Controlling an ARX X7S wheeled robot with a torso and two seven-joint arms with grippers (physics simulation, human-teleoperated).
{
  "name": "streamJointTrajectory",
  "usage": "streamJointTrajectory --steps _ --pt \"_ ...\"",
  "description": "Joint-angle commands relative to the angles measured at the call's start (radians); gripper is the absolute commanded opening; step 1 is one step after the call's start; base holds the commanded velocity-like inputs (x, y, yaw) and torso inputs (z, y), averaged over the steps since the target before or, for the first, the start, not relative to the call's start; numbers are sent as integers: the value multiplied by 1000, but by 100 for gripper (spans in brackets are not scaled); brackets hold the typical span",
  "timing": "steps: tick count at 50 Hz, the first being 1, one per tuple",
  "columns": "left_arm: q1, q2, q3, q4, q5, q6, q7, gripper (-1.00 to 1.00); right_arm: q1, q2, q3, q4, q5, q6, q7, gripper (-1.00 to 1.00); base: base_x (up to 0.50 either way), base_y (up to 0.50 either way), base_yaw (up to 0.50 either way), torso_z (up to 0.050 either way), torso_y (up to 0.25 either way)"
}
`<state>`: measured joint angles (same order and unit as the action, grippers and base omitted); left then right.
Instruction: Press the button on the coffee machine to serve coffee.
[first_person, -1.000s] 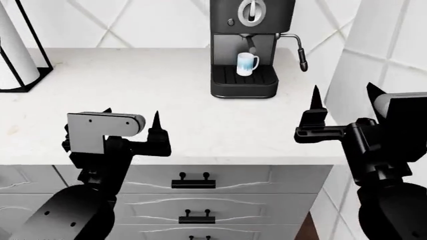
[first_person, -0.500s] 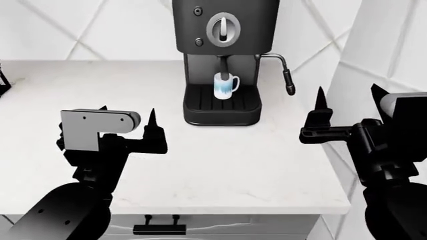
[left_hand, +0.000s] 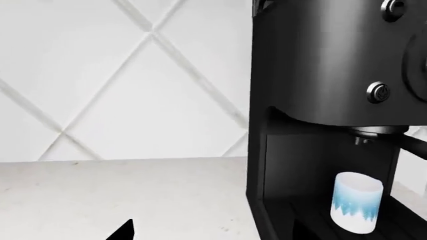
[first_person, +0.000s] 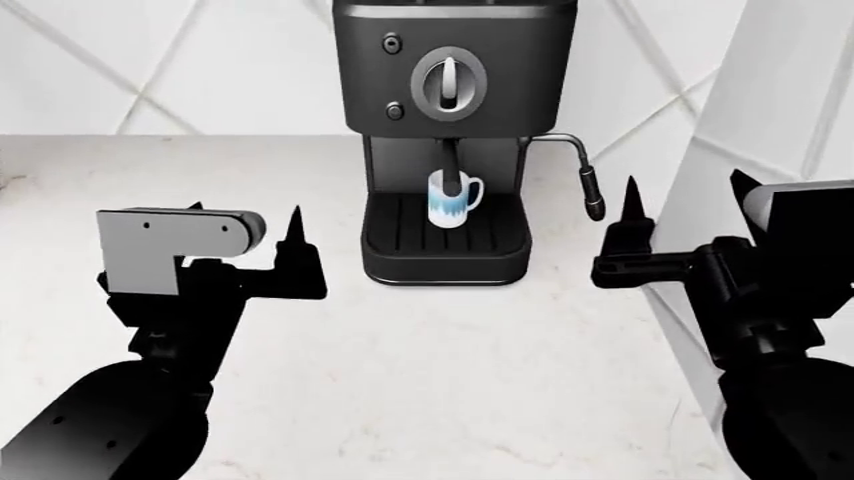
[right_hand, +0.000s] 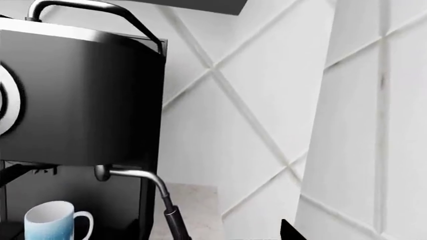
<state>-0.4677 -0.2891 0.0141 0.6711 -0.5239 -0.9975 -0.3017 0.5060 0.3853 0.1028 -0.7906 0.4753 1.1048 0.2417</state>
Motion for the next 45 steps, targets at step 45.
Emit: streamJointTrajectory --steps 45 --pt "-641 243 131 -70 -395 -426 -233 100 -15 -4 -46 54 -2 -34 19 100 0 0 0 0 0"
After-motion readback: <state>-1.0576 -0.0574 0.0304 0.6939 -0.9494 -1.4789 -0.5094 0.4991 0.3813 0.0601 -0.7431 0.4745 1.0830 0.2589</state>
